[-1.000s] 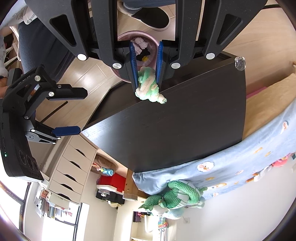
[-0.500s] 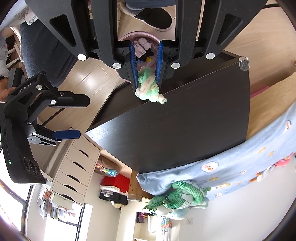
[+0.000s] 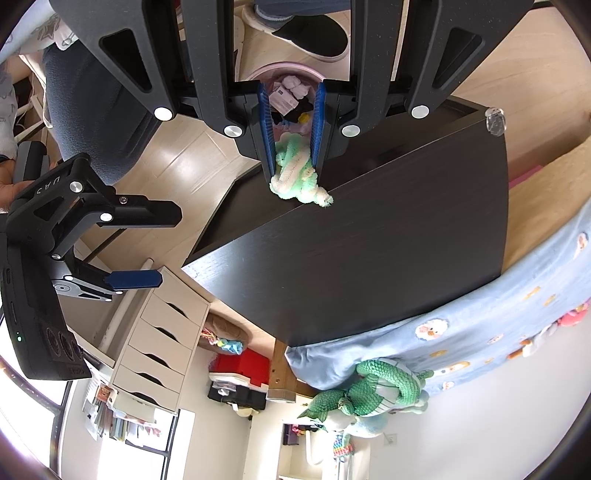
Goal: Collect trash
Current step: 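Open the left tool to drop the white-green coil into the bin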
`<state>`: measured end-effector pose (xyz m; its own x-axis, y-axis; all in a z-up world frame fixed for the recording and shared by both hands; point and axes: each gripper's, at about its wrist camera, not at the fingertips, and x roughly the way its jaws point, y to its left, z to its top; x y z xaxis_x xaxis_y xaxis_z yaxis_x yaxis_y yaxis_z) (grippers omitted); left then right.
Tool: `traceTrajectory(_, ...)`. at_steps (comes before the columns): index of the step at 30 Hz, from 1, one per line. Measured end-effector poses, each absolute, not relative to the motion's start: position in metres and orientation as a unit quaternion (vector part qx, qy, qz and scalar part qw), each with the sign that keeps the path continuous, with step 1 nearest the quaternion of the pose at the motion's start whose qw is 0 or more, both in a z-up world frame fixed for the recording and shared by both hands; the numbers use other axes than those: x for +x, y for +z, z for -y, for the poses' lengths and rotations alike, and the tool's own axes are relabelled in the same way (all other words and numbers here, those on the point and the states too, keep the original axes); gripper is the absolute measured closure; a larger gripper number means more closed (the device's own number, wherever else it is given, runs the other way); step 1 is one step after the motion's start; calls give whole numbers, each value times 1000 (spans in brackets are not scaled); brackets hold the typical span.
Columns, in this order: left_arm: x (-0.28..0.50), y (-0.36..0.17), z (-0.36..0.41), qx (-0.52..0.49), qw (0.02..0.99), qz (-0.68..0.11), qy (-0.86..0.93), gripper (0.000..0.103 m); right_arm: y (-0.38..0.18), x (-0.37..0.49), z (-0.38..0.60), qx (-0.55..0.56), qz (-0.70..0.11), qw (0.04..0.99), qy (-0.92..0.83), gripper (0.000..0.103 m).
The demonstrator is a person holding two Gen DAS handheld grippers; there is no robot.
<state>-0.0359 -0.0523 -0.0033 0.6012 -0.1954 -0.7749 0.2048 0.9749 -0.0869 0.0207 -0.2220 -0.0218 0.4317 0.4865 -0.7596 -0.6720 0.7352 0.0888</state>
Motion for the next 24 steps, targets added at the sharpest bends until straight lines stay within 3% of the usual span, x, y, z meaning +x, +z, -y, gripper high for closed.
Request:
traceTrajectory(10,-28,-7,61,9,889,-438,-132,84,-21,28,235,-105,-407,843,334,3)
traceTrajectory(13,-27,-7,64,8,889,-435,-142,77,-20,30,238,-101,-408,845,331,3)
traceTrajectory(18,-24,-8,63,2,892,-429,-143,41,-20,32,241,-98,-409,846,328,3)
traceTrajectory(20,-24,-8,61,-9,894,-425,-143,19,-20,32,242,-97,-409,846,329,3)
traceTrajectory(24,-26,-7,56,-15,898,-422,-128,10,-20,31,242,-94,-408,846,329,3)
